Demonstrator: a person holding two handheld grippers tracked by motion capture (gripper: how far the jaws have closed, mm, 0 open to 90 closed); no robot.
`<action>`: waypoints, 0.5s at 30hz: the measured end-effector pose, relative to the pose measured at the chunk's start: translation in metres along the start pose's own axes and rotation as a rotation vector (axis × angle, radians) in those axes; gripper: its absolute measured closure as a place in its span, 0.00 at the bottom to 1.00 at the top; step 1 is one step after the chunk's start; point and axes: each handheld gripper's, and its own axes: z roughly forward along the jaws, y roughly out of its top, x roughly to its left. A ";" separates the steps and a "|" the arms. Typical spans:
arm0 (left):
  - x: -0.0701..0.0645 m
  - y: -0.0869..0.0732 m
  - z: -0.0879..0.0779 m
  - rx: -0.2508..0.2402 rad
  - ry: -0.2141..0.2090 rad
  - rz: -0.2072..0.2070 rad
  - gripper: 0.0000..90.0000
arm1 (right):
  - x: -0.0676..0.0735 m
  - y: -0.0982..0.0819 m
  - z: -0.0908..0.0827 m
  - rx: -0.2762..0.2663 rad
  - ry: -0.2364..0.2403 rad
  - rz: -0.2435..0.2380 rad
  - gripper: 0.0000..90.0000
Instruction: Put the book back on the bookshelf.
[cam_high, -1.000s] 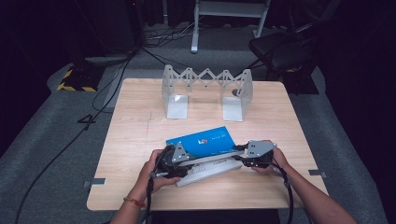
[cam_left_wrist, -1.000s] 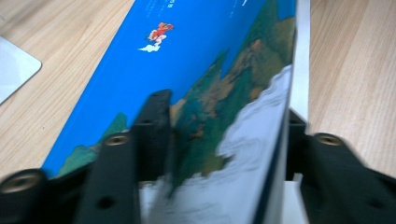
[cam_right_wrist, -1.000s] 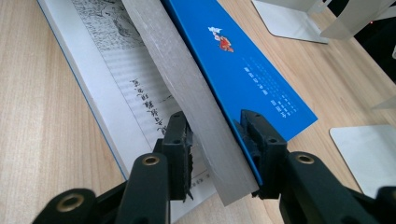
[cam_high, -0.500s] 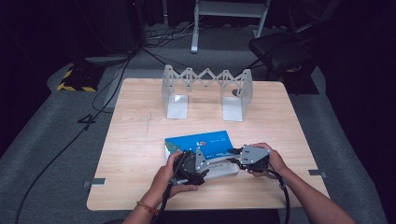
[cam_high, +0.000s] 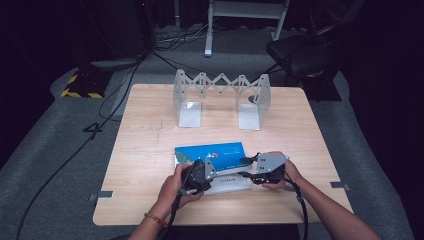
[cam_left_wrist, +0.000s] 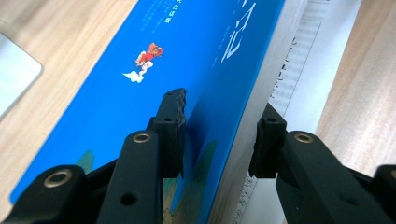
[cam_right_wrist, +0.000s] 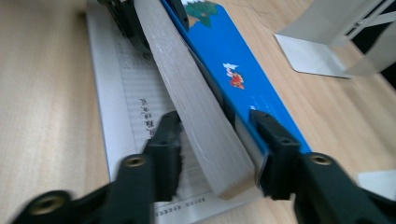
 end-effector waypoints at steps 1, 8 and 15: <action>0.002 -0.001 -0.001 -0.008 -0.010 -0.007 0.71 | -0.003 -0.002 0.001 0.012 0.000 -0.008 0.60; 0.011 -0.003 -0.004 0.019 -0.028 -0.035 0.67 | -0.014 0.000 0.004 0.012 0.049 -0.045 0.75; -0.008 0.006 0.002 0.006 0.013 -0.034 0.50 | -0.002 0.012 0.004 0.039 -0.010 -0.044 0.76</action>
